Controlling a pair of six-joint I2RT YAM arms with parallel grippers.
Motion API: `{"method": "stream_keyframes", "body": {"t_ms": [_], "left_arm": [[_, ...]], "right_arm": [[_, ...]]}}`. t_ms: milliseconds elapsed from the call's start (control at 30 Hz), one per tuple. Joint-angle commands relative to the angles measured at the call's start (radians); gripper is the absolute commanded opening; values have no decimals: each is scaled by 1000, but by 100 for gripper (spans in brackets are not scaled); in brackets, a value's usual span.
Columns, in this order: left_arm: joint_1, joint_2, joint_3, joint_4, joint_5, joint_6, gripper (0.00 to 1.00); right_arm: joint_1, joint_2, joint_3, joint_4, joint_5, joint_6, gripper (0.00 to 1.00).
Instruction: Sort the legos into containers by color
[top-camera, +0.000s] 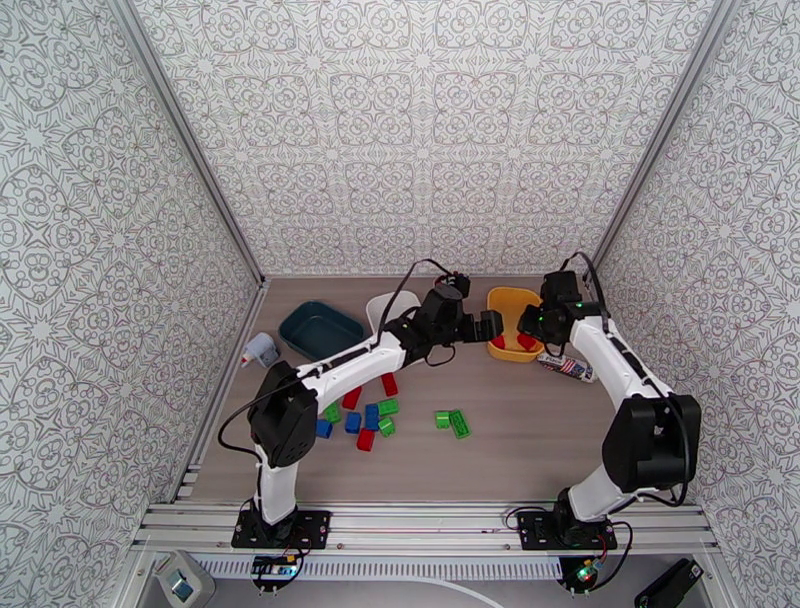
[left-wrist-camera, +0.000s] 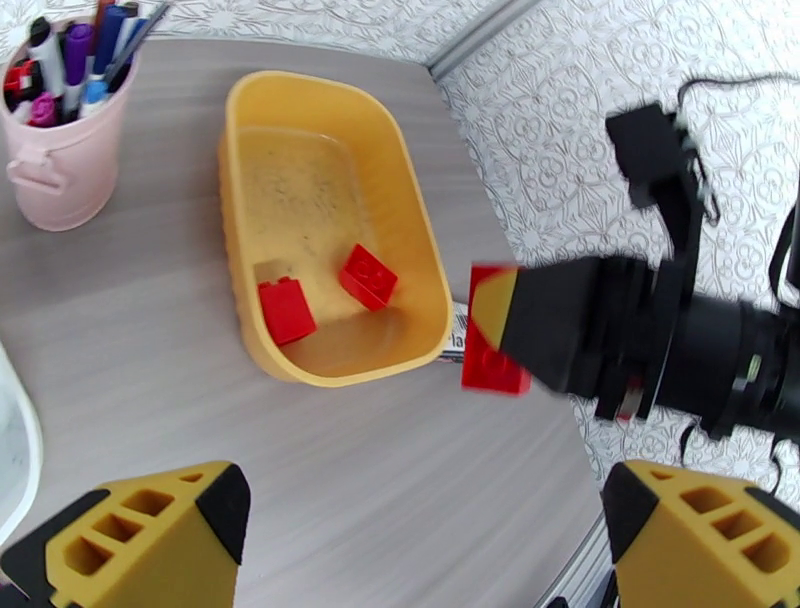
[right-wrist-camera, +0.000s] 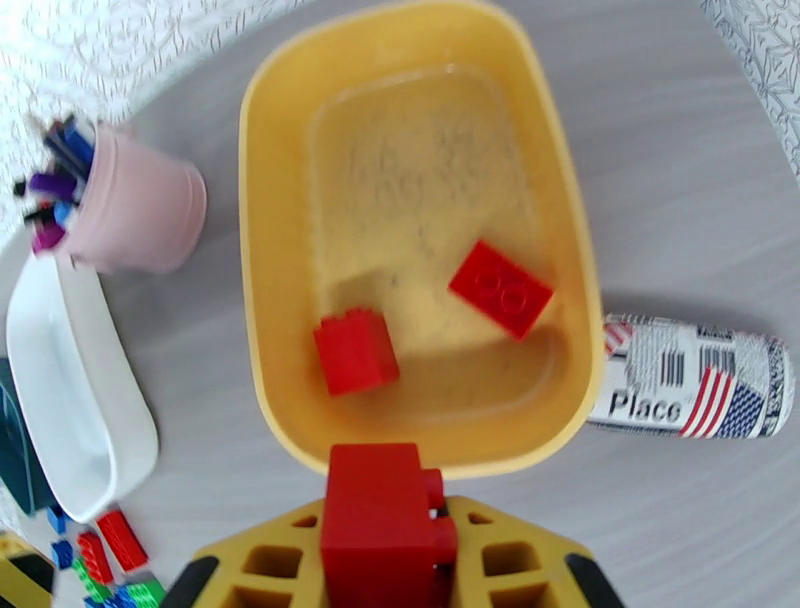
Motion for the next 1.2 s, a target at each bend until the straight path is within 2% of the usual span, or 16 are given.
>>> {"method": "stream_keyframes", "body": {"t_ms": [0,233,500,700,767,833,1000,1167], "left_arm": [[-3,-4,12,-43,29,48,99],[22,-145,-184,-10,-24,39,99],[52,-406,-492,-41,-169,35,99],[70,-637,-688,-175,-297,-5,99],[80,-711,-745,-229,-335,-29,99],[93,-777,-795,-277,-356,-58,99],[111,-899,-889,-403,-394,-112,96],[112,-972,-973,-480,-373,-168,94]], "right_arm": [[-6,52,64,-22,-21,15,14],[-5,137,120,-26,-11,17,19],[-5,262,238,-72,30,-5,25],[-4,298,283,-96,35,-15,56],[-3,287,281,-96,33,-15,61],[7,263,275,-95,34,-18,62],[91,191,241,-98,38,-31,62],[249,122,151,-71,59,-22,64]]}}
